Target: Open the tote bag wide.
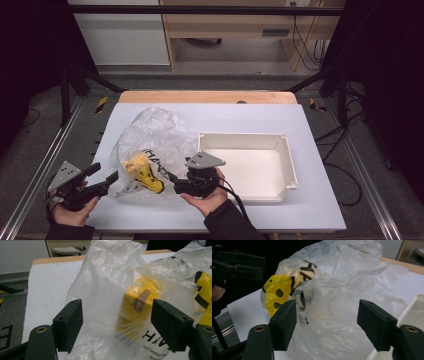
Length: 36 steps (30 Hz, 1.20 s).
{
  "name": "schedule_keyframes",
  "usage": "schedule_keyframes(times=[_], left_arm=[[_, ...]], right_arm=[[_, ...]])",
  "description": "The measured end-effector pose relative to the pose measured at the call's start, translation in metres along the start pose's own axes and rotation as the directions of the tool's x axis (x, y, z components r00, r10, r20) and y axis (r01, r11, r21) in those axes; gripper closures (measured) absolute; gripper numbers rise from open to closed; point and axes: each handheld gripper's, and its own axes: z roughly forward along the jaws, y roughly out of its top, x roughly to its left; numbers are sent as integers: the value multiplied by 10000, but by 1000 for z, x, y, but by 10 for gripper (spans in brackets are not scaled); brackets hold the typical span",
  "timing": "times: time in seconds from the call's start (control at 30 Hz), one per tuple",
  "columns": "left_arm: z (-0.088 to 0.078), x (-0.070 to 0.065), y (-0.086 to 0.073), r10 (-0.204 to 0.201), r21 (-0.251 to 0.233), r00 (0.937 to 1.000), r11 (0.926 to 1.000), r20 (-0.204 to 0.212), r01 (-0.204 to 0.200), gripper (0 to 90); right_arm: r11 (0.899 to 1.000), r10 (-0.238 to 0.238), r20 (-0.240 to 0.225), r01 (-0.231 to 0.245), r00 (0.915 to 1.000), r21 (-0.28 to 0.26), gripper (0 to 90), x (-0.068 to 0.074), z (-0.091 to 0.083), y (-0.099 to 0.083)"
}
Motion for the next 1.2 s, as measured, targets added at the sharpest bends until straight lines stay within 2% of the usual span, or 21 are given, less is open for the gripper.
schedule_keyframes(times=[0.2,0.27,0.5,0.57,0.67,0.73,0.87,0.97,1.1,1.17,1.2], left_arm=[[-1,0,0,-125,-89,9999,9999,3,125,266],[-1,0,1,-120,-81,9999,9999,11,121,272],[-4,0,4,-234,-168,9996,9996,148,236,313],[-6,0,7,-271,-221,9994,9994,217,276,333],[-10,-3,13,-295,-382,9990,9988,336,308,358],[-11,-6,17,-310,-497,9983,9982,493,335,382],[-11,-16,28,-93,-548,9971,9984,757,135,383],[-4,-28,37,152,-331,9946,9994,1024,-119,363],[12,-42,42,420,48,9922,9991,1171,-429,352],[18,-48,44,527,276,9925,9980,1101,-561,376],[21,-50,44,559,382,9927,9974,1069,-603,417]], right_arm=[[9991,-38,-441,57,9990,423,431,9,19,-5],[9988,53,-615,-23,9981,489,495,11,25,-6],[9976,69,-1063,5,9943,693,820,17,36,-9],[9979,-12,-1208,90,9927,643,882,19,37,-10],[9986,-44,-1495,124,9887,522,899,23,37,-11],[9990,-195,-1820,264,9831,352,900,29,37,-13],[9989,-343,-1968,397,9798,237,900,34,36,-14],[9991,-296,-2113,352,9770,228,900,36,36,-14],[9989,-315,-2238,386,9741,274,900,40,37,-15],[9988,-367,-2275,433,9731,241,900,42,38,-16],[9990,-363,-2280,414,9730,174,900,43,38,-16]])
